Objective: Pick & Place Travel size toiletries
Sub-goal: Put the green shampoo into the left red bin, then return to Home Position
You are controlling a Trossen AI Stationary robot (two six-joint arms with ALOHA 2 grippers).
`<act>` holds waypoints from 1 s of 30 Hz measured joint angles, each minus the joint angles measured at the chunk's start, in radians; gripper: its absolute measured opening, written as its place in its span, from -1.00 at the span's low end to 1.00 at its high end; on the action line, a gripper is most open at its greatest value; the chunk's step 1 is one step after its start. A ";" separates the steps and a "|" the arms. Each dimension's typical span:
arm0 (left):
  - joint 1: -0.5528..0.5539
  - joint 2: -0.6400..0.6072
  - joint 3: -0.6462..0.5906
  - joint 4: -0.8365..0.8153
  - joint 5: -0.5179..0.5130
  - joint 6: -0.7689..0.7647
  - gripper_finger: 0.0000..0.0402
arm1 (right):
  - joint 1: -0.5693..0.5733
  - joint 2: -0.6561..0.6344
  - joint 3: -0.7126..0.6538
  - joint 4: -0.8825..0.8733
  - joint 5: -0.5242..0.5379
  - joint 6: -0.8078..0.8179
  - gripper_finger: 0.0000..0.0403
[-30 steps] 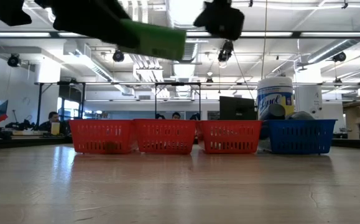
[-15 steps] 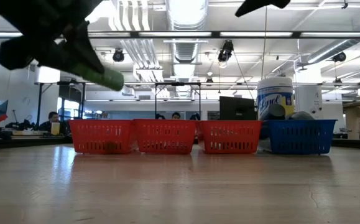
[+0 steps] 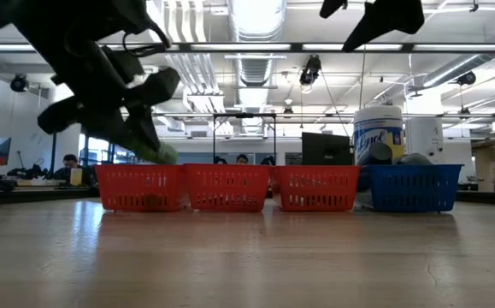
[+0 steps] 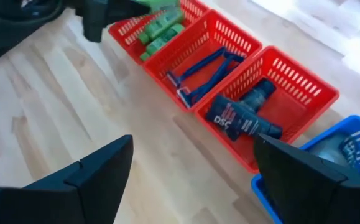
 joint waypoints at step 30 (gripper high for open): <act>-0.025 -0.218 0.103 0.290 0.302 0.707 0.10 | 0.116 -0.085 -0.003 0.050 -0.042 -0.103 0.75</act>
